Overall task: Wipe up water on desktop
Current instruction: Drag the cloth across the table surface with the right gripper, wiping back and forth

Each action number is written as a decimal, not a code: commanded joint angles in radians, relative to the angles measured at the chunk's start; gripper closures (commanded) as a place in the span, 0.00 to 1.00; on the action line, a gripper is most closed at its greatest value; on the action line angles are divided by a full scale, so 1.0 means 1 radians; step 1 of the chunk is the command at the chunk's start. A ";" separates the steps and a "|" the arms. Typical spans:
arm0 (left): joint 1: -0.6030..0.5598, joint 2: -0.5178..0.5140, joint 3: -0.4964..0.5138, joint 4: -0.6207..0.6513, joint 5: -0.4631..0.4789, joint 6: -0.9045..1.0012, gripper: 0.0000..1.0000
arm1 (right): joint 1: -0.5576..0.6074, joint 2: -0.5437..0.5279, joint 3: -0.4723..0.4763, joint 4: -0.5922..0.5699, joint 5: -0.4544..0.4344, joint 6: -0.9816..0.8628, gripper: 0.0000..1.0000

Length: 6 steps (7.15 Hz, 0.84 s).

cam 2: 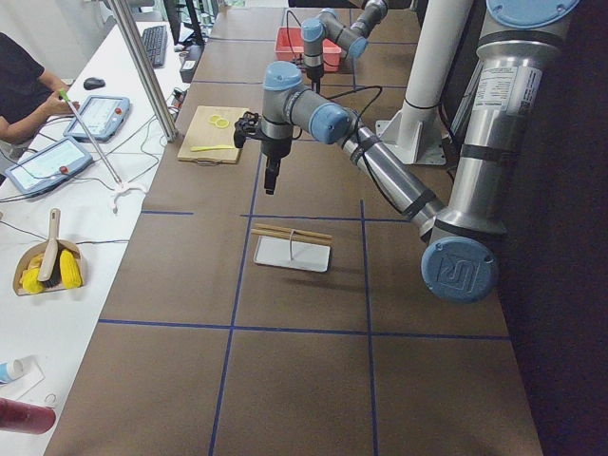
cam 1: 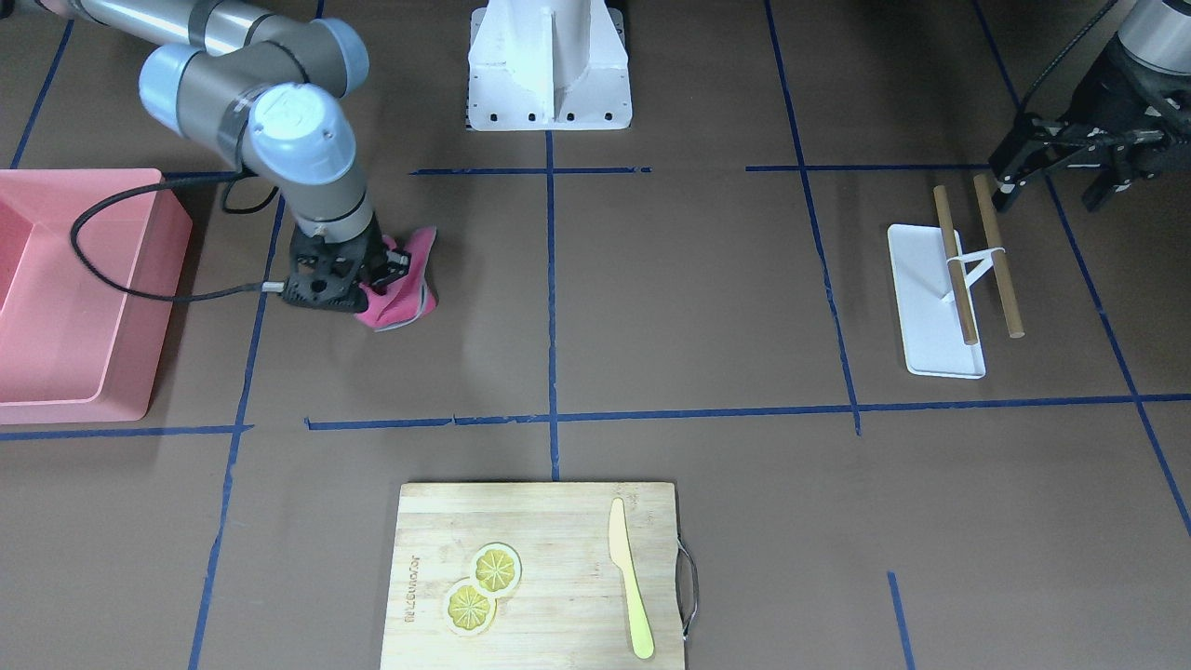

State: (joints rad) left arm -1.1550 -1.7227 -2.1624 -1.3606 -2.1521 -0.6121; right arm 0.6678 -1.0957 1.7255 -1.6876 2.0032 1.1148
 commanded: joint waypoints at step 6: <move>0.000 0.000 0.010 0.000 0.003 0.000 0.00 | 0.109 0.023 -0.116 0.002 0.074 -0.164 1.00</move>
State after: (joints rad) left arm -1.1550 -1.7227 -2.1545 -1.3606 -2.1508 -0.6121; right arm 0.8118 -1.0771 1.6010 -1.6871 2.0571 0.9314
